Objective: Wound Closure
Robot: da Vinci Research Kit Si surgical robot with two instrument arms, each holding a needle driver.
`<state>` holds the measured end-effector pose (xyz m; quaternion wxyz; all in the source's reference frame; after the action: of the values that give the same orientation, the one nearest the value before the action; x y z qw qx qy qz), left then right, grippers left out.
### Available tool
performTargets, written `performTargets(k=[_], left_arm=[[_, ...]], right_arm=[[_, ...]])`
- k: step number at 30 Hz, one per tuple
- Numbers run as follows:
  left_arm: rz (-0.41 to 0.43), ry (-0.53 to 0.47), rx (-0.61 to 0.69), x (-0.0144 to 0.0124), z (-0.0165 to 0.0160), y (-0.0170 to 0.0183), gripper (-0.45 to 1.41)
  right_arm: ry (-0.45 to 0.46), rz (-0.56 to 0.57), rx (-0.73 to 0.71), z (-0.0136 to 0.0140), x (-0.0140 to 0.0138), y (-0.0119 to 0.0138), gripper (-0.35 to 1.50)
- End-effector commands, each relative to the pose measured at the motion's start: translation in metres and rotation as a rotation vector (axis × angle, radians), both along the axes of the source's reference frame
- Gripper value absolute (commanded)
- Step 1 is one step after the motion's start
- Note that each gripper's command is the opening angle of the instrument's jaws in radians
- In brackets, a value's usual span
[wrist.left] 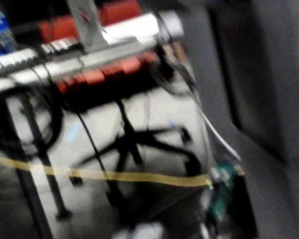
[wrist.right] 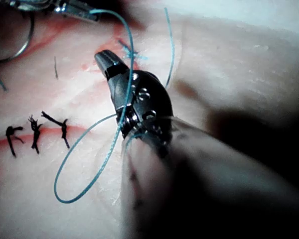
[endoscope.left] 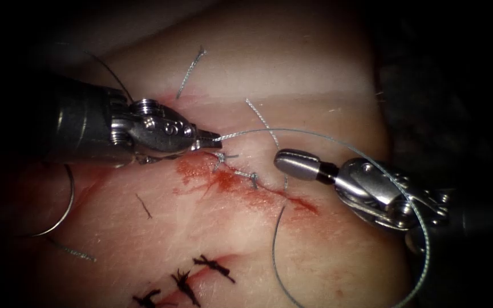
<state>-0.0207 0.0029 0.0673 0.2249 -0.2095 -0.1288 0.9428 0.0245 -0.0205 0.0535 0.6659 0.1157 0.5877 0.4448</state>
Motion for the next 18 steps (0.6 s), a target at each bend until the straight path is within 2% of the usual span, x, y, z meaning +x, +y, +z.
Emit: performTargets(k=[1,3,8,9,10,12,13,14,15,16,18], left_arm=[[0.004,0.013,0.046,-0.0006,0.0005,-0.0014,-0.45],[0.042,-0.016,0.122,-0.0009,-0.0001,-0.0021,-0.45],[0.189,-0.021,0.165,-0.0003,-0.0018,-0.0036,-0.45],[0.29,-0.061,0.172,-0.0004,-0.0024,-0.0039,-0.45],[0.35,-0.099,0.185,-0.0007,-0.0031,-0.0037,-0.45],[0.375,-0.115,0.195,-0.001,-0.0038,-0.0034,-0.45],[0.452,-0.179,0.184,-0.0014,-0.0055,-0.0023,-0.45],[0.469,-0.207,0.172,-0.0015,-0.0061,-0.0019,-0.45],[0.48,-0.299,0.146,-0.0017,-0.0072,-0.0009,-0.45],[0.481,-0.346,0.126,-0.0017,-0.0076,-0.0005,-0.45],[0.438,-0.446,0.058,-0.0016,-0.0088,0.0011,-0.45]], right_arm=[[-0.036,0.044,-0.033,-0.0011,0.0022,0.0003,-0.35],[-0.062,0.094,-0.043,-0.0016,0.0031,0.0009,-0.35],[-0.119,0.158,-0.115,-0.0017,0.0034,0.0026,-0.35],[-0.15,0.152,-0.134,-0.0013,0.0034,0.003,-0.35],[-0.204,0.048,-0.208,-0.0005,0.0034,0.0033,-0.35],[-0.22,0.005,-0.224,-0.0001,0.0034,0.0034,-0.35],[-0.216,-0.152,-0.243,0.0015,0.0034,0.003,-0.35],[-0.191,-0.207,-0.24,0.002,0.0034,0.0029,-0.35],[-0.116,-0.337,-0.244,0.0033,0.0034,0.0023,-0.35],[-0.085,-0.388,-0.249,0.0038,0.0035,0.0021,-0.35],[-0.009,-0.531,-0.267,0.0049,0.0037,0.0012,-0.35]])
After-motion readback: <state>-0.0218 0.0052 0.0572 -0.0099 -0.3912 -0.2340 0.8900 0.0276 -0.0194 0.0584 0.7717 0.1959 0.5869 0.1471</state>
